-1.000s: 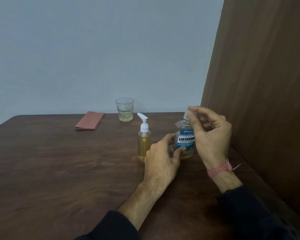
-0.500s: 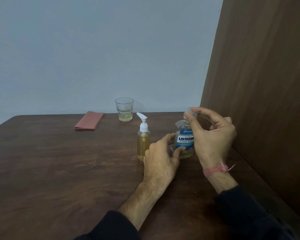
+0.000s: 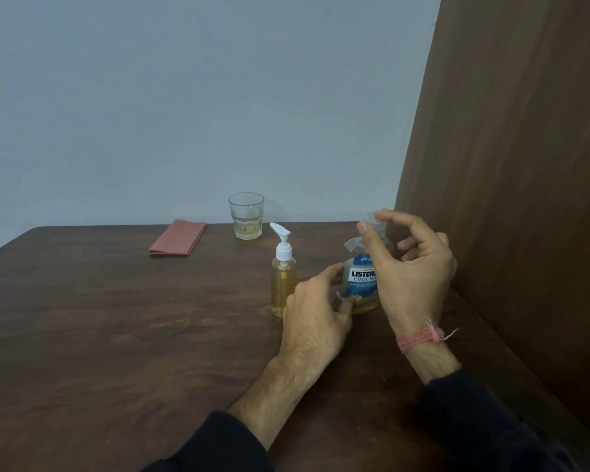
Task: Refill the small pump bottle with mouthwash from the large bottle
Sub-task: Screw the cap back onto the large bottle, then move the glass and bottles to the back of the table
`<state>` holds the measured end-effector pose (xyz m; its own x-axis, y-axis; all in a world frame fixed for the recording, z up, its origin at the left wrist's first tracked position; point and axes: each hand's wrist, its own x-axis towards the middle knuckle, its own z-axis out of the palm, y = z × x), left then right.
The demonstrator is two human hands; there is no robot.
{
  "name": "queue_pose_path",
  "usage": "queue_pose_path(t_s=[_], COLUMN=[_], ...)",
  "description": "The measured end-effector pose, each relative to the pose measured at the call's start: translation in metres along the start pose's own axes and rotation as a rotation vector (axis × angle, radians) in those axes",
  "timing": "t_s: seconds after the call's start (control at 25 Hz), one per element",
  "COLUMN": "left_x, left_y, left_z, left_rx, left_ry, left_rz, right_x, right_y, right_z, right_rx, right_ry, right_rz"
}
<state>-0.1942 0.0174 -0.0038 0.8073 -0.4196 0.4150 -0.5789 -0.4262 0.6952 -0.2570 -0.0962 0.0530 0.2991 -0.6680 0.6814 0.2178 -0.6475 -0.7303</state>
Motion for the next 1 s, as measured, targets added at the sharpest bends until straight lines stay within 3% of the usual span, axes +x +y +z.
queue_pose_path(t_s=[0.28, 0.56, 0.76, 1.0], left_x=[-0.024, -0.057, -0.037, 0.038], left_y=[0.014, 0.001, -0.031, -0.084], left_z=[-0.025, -0.108, -0.154, -0.163], left_rx=[0.020, 0.159, 0.003, -0.043], left_ry=[-0.055, -0.114, 0.070, 0.244], left_rz=[-0.064, -0.102, -0.255, -0.259], right_x=[-0.006, -0.028, -0.039, -0.045], right_y=[-0.005, -0.007, -0.002, 0.000], right_z=[-0.002, 0.013, 0.023, 0.029], right_rx=[-0.039, -0.022, -0.145, -0.184], right_ry=[0.034, -0.308, -0.507, -0.596], right_rz=[-0.258, -0.469, -0.443, -0.374])
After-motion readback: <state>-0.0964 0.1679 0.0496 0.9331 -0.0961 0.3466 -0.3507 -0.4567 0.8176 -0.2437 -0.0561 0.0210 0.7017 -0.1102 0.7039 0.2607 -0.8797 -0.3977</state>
